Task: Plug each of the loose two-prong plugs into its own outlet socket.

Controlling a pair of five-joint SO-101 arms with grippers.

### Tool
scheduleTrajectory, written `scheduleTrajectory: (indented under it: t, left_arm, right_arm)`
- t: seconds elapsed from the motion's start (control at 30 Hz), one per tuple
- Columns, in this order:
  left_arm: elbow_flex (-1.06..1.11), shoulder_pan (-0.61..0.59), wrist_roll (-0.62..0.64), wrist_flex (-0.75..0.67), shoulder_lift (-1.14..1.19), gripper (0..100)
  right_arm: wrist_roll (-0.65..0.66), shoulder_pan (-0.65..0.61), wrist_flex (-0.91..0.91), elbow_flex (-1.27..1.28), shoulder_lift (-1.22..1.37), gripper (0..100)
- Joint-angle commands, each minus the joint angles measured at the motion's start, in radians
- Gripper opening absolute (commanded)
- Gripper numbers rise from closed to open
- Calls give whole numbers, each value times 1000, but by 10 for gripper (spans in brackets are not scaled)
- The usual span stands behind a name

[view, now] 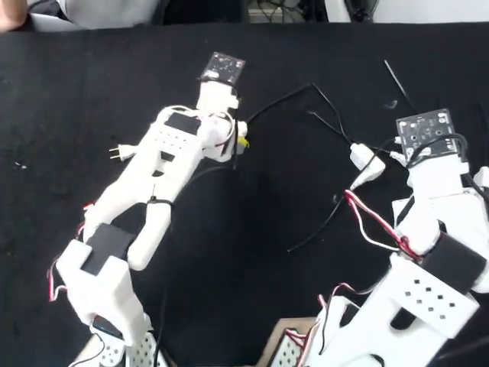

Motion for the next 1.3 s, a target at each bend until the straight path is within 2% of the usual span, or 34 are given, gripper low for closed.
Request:
scheduleTrajectory:
  t: [0.0,0.23,0.33,0.5,0.7,0.8,0.87,1.0,1.17,1.27]
  left_arm:
    - [-33,-5,0,-44,-51,263]
    - [96,-5,0,-230,-21,263]
    - [131,-7,-14,-250,-37,253]
    - [225,-16,-120,-269,-144,214]
    - [424,16,-92,-557,-210,259]
    - [486,-7,-87,-583,-222,259]
    - [486,-48,-86,-552,-227,259]
    - [492,-145,-69,-350,-282,259]
    - [509,-223,-52,-44,-431,259]
    - [588,-260,-54,-20,-522,259]
  right_arm:
    - [-26,6,-37,-13,-19,297]
    - [-18,15,-31,-4,-21,297]
    - [-18,15,-31,-4,-21,297]
    - [-18,15,-29,-4,-21,297]
    - [-25,8,-29,-4,-21,297]
    - [-29,6,-38,7,-21,297]
    - [-98,-26,-78,10,-15,297]
    - [-350,-166,-242,16,5,293]
    - [-605,-434,-488,12,214,173]
    - [-671,-559,-733,2,417,160]
